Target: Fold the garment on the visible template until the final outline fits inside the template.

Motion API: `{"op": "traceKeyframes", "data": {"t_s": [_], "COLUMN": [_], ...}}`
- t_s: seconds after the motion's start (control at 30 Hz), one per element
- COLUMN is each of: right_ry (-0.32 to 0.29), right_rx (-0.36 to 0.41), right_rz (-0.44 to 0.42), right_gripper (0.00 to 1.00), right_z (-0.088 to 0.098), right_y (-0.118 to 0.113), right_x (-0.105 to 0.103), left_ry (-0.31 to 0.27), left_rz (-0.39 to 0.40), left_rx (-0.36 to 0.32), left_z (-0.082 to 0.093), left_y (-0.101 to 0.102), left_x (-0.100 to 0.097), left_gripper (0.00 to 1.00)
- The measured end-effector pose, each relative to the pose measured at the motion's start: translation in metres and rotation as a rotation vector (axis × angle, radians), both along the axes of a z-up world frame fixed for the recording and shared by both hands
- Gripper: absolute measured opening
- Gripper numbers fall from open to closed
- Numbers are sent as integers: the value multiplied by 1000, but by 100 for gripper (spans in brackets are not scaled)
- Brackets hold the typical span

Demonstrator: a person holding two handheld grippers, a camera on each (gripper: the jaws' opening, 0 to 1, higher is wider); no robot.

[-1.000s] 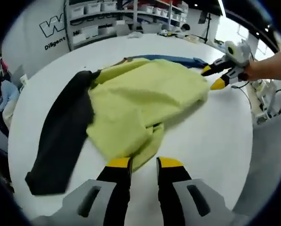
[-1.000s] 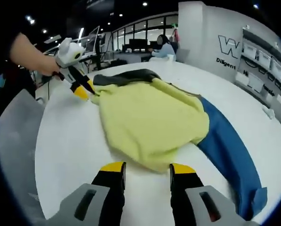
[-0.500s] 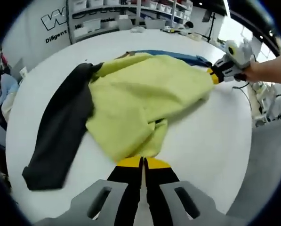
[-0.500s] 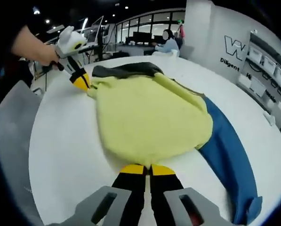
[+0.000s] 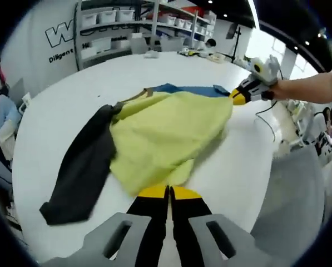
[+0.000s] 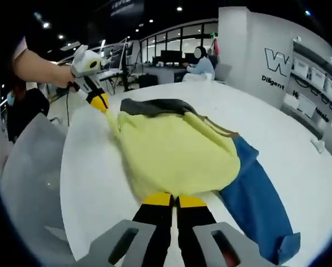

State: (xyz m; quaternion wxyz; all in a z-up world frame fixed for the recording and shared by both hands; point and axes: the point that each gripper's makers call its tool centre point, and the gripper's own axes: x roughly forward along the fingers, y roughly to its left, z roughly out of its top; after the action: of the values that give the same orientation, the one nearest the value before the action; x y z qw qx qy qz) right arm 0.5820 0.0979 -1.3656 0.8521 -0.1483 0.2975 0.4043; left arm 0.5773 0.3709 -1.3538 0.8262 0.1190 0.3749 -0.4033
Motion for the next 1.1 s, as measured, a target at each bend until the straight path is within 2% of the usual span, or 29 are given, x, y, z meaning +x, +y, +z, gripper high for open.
{"op": "traceKeyframes", "data": {"t_s": [0.13, 0.3, 0.43, 0.53, 0.7, 0.77, 0.97, 1.1], "right_ry": [15, 6, 13, 11, 57, 61, 122, 185], "right_rx": [16, 58, 84, 64, 45, 37, -2, 12], "right_rz": [-11, -57, -85, -101, -121, -125, -149, -140], "right_gripper": [0, 0, 0, 0, 0, 0, 11, 15], "right_z": [14, 25, 27, 15, -14, -20, -47, -62], "right_y": [-5, -5, 2, 4, 11, 11, 4, 7], "right_x": [-3, 5, 12, 18, 15, 13, -8, -24], "left_ry": [-12, -6, -24, -23, -12, -5, 23, 36], "left_rz": [0, -2, 17, 23, 70, 81, 107, 111], "left_rx": [-38, -72, -153, -102, -89, -81, -74, -70], "left_z": [17, 24, 42, 30, 13, 8, -7, -14], "left_y": [2, 2, -4, 3, 11, 13, 21, 26], "left_x": [-5, -11, -11, -9, -6, -6, -14, -19], "left_gripper": [4, 4, 4, 4, 4, 4, 4, 4]}}
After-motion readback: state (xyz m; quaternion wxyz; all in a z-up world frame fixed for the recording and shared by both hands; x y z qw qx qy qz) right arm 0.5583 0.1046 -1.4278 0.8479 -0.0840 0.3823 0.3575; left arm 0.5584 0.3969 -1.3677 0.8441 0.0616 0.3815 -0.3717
